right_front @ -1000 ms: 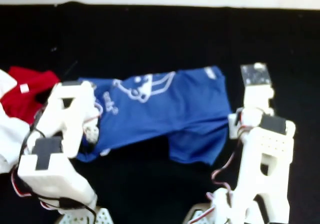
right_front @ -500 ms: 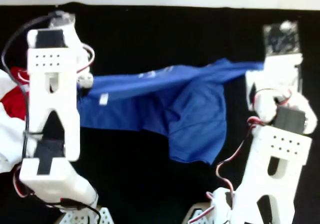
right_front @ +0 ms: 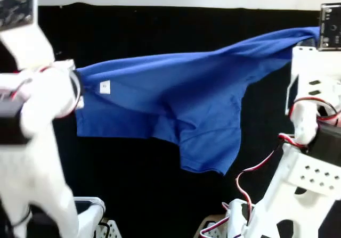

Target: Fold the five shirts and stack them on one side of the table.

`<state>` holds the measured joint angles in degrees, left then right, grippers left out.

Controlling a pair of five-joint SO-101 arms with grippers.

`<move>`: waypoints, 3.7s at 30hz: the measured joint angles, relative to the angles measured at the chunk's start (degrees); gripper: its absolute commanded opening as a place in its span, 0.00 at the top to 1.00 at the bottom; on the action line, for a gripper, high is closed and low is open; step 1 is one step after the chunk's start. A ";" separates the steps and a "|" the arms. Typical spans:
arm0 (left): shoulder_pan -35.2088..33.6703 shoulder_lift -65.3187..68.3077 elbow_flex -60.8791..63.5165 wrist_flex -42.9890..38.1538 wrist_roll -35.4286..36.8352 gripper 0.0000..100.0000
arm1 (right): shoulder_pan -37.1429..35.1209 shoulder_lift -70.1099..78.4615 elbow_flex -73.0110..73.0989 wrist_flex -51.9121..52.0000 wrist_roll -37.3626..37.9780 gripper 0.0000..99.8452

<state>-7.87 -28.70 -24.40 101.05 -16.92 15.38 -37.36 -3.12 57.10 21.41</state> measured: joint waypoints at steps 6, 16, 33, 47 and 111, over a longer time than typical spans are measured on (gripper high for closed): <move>0.00 -8.53 -0.09 -3.60 0.00 0.99 | 2.81 -0.53 -9.93 0.00 0.00 0.99; 0.00 -15.38 -0.09 -7.47 0.00 0.99 | 3.78 -1.23 -28.31 4.48 0.00 0.99; -0.09 -21.71 -0.53 -7.65 0.00 0.99 | 3.78 -1.49 -49.41 12.84 0.00 0.99; -0.09 -23.21 5.54 -10.73 0.00 0.99 | 2.73 -0.18 -43.16 9.05 0.00 0.99; -0.35 56.18 4.84 -2.11 -6.95 0.99 | -9.41 44.31 -7.21 41.67 -0.09 0.99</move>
<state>-8.22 27.47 -19.56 98.95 -23.87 5.98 6.95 -10.33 98.77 21.32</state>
